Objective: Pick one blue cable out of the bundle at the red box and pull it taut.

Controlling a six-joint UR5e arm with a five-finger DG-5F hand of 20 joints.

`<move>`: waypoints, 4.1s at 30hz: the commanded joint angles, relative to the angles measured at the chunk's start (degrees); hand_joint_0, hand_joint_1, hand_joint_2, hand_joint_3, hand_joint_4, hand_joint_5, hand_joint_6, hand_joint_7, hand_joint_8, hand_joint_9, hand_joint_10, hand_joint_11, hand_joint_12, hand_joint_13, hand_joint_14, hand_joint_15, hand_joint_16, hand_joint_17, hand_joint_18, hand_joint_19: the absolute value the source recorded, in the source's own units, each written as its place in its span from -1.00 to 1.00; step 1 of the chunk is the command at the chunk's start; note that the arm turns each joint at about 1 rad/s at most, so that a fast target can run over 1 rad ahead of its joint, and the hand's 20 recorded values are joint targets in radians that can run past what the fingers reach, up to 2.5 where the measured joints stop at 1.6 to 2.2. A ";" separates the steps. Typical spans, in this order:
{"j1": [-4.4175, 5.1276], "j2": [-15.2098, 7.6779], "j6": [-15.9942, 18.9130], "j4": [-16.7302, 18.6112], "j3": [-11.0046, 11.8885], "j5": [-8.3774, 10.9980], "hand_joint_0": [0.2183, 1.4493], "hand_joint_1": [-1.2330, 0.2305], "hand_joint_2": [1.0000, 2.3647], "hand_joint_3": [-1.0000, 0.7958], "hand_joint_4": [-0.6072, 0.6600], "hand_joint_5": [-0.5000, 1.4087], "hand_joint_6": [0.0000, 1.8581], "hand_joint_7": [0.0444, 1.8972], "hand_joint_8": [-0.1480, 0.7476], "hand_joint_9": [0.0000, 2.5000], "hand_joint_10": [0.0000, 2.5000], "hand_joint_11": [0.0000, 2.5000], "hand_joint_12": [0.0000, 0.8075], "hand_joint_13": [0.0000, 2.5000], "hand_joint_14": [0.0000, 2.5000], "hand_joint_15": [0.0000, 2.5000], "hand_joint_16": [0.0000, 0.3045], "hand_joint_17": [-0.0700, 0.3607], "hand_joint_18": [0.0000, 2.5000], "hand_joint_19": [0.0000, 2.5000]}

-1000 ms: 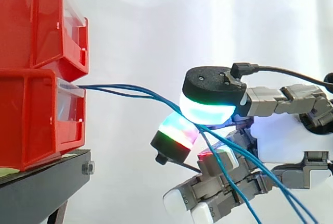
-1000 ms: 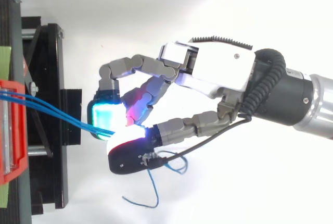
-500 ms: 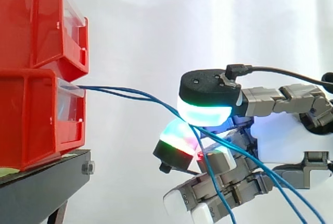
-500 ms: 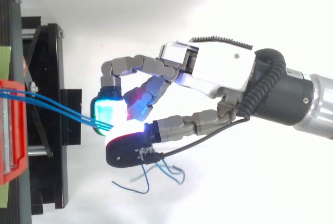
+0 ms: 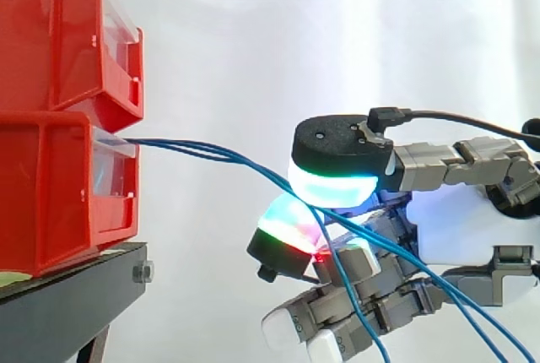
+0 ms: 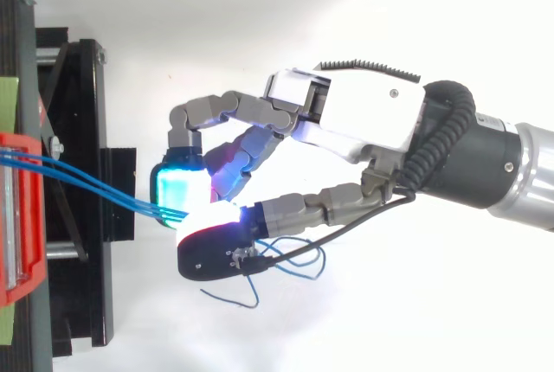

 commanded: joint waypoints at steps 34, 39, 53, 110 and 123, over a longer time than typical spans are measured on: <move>0.00 0.00 0.26 0.03 0.01 0.00 -0.37 -0.46 -0.95 0.14 0.33 -0.55 -0.46 0.45 0.00 -0.23 -0.99 -0.33 0.08 -0.47 -0.99 -0.82 -0.62 -0.06 -0.45 -0.76; 0.00 0.00 0.26 0.03 0.01 0.18 -0.42 -0.45 -0.96 0.02 0.33 -0.55 -0.46 0.38 0.00 -0.24 -0.98 -0.34 0.09 -0.47 -0.99 -0.81 -0.61 -0.06 -0.46 -0.74; 0.09 0.00 0.35 0.03 0.01 0.18 -0.51 -0.37 -0.99 -0.35 0.34 -0.55 -0.46 0.45 0.14 -0.22 -0.99 -0.29 0.16 -0.46 -0.99 -0.80 -0.59 -0.02 -0.44 -0.74; 0.18 0.09 3.95 -4.63 0.80 0.00 -0.30 -0.53 -0.96 -0.05 0.03 -0.66 -0.08 0.36 0.18 -0.23 -0.99 -0.12 0.13 -0.46 -0.99 -0.80 -0.60 -0.04 -0.43 -0.75; 0.18 0.09 4.66 -7.70 2.11 0.00 -0.23 -0.57 -0.98 -0.29 0.09 -0.67 -0.08 0.33 0.16 -0.26 -0.99 -0.13 0.12 -0.48 -0.99 -0.80 -0.60 -0.04 -0.44 -0.76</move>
